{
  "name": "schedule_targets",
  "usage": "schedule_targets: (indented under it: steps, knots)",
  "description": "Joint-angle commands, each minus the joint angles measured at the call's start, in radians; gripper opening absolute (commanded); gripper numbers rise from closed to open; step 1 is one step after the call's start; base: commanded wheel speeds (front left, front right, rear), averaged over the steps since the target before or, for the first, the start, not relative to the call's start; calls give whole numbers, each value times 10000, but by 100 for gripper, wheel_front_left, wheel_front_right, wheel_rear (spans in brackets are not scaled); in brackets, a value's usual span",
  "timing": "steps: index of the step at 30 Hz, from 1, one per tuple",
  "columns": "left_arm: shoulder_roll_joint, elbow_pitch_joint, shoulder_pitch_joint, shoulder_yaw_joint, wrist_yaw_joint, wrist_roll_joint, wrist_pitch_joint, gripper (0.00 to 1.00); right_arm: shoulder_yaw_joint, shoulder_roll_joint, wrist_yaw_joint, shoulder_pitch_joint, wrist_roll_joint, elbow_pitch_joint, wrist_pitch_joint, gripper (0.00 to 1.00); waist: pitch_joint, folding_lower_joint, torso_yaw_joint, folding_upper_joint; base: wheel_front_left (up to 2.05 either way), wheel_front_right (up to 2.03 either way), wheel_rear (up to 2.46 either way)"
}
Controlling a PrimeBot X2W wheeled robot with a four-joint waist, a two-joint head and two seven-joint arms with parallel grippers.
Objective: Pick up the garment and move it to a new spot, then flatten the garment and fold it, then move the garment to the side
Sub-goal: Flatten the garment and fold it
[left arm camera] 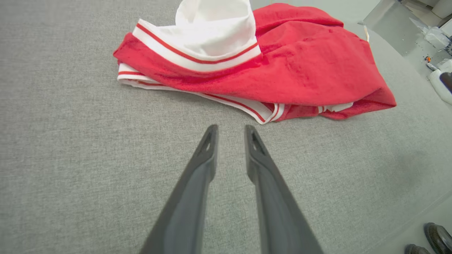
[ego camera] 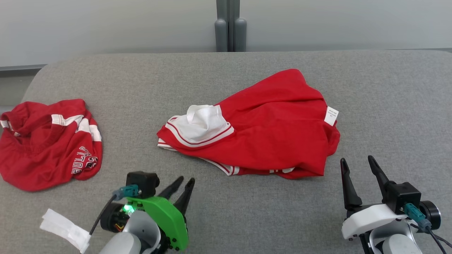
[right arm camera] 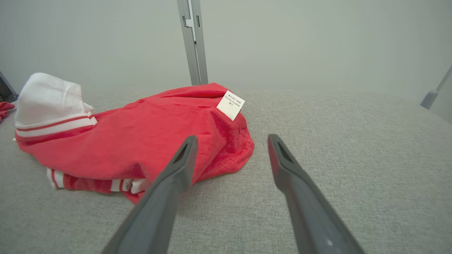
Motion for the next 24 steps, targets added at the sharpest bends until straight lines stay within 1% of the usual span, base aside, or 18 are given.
schedule_targets:
  steps: [1,3,7,9,11,16,20,24]
  knots:
    - [104,-56,-311,49,52,104,44,100,9,-27,-17,83,74,19,-33,100,7,0,-43,0,0,0,0]
    - [190,-121,-720,35,81,291,176,100,14,-26,-17,64,98,17,-34,100,18,0,-100,0,0,0,0]
    - [248,-77,-1712,-15,-35,438,756,100,33,-27,-17,1,119,0,-34,100,86,0,-255,0,0,0,0]
    - [253,128,-2242,-80,-41,417,1217,100,64,-26,-17,-49,156,3,-33,100,144,0,-371,0,0,0,0]
    - [140,397,-2764,-127,-104,323,1658,100,139,-26,-17,-116,220,4,-33,100,227,0,-531,0,0,0,0]
    - [97,1407,-3693,-397,-199,355,2718,100,199,-27,-17,-264,313,-1,-33,100,526,0,-1016,0,0,0,0]
    - [111,2172,-4169,-578,-204,570,3029,100,160,-24,-17,-324,345,-18,-33,100,767,0,-1357,0,0,0,0]
    - [62,2908,-4566,-732,-108,925,2963,100,166,-23,-17,-418,387,-58,-34,100,968,0,-1577,0,0,0,0]
